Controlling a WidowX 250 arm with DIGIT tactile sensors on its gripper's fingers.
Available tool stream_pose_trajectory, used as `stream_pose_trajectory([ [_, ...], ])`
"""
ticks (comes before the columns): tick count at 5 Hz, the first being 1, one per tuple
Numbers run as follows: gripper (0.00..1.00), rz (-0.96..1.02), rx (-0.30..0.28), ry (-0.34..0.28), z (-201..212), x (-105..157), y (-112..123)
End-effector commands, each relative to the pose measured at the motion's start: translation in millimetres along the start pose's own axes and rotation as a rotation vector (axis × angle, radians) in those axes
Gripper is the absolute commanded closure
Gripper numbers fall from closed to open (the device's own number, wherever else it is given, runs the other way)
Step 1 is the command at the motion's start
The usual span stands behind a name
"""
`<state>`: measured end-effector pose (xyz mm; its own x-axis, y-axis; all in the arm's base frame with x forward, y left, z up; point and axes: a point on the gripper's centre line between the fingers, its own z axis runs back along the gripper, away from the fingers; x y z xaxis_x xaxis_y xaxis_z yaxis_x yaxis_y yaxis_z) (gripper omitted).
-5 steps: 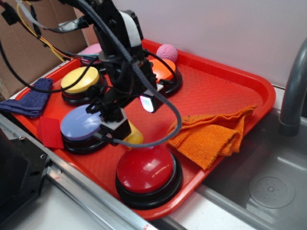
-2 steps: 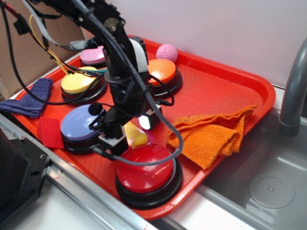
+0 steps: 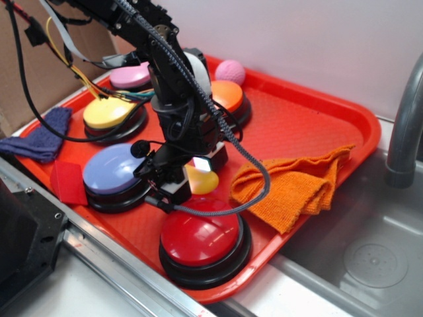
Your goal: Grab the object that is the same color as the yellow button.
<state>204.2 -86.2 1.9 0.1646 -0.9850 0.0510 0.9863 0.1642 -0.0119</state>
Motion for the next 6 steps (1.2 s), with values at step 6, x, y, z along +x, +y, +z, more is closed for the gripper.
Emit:
stream_pose_trajectory([
  [6,1.00,1.213,0.052,-0.134,194,-45,12],
])
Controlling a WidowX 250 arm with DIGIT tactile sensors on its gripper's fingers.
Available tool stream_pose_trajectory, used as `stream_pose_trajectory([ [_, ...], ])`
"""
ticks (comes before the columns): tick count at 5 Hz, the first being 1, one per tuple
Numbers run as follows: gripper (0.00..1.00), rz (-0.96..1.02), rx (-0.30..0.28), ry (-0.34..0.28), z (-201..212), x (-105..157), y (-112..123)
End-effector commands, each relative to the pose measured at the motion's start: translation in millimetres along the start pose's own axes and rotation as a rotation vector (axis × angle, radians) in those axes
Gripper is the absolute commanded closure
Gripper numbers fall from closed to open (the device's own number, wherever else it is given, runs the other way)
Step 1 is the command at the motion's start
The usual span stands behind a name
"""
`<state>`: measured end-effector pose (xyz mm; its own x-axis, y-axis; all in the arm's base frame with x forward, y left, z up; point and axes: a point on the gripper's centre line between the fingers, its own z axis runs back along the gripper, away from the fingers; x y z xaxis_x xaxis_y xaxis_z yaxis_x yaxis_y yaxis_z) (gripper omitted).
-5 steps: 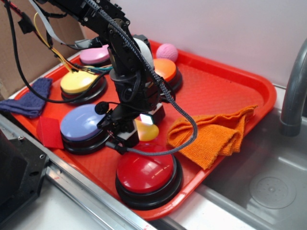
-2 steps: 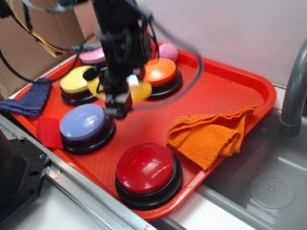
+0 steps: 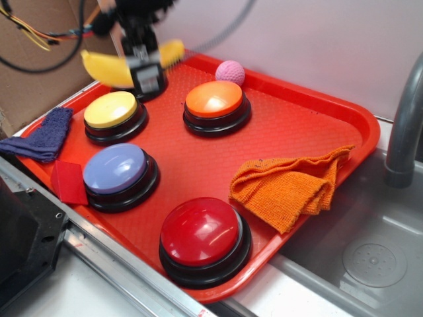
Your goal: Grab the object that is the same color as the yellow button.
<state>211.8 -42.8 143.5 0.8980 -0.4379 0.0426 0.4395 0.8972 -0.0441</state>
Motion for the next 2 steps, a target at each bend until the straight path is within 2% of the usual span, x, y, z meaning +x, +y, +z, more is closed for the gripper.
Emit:
stream_pose_trajectory([
  [1,1.00,0.410,0.082,-0.103,61.3,-15.6,24.6],
  [2,1.00,0.409,0.187,-0.062,65.3,-16.3,28.3],
])
